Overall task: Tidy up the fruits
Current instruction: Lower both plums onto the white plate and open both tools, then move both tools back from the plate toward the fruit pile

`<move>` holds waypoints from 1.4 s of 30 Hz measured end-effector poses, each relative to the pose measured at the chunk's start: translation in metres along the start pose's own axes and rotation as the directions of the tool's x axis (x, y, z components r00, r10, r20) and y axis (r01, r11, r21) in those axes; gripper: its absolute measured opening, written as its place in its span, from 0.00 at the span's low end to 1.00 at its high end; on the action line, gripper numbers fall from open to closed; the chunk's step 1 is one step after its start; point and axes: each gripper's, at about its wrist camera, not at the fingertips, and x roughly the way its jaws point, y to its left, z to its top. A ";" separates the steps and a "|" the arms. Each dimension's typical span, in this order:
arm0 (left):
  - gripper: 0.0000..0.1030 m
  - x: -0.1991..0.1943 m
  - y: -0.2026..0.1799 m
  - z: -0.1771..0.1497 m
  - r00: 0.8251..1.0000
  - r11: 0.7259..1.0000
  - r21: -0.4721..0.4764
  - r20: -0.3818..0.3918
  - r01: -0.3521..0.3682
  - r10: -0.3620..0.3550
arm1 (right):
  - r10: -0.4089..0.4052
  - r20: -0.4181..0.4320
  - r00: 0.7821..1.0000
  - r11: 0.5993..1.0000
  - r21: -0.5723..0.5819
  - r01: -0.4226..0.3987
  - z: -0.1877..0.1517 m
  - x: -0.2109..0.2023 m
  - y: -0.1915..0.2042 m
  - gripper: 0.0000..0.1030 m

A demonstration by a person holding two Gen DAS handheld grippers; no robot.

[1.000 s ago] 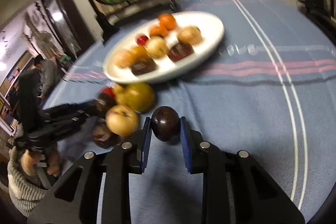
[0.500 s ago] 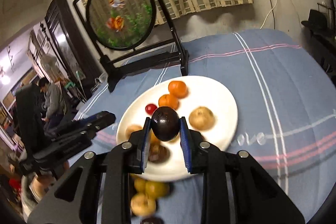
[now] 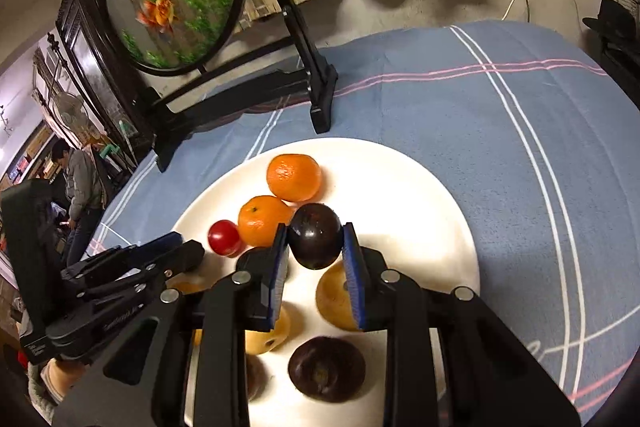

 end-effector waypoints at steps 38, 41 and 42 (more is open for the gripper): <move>0.92 -0.098 0.030 -0.112 0.999 0.989 -0.149 0.033 -0.025 0.030 | 0.137 0.267 0.954 0.906 0.355 -0.230 -0.132 -0.161 -0.052 0.99; 0.92 -0.094 0.018 -0.114 0.997 0.994 -0.074 0.029 -0.076 0.078 | 0.182 0.255 0.950 0.905 0.334 -0.263 -0.137 -0.168 -0.046 0.99; 0.92 -0.091 0.016 -0.114 0.996 0.994 -0.060 0.026 -0.088 0.090 | 0.195 0.248 0.949 0.903 0.333 -0.272 -0.134 -0.167 -0.043 0.99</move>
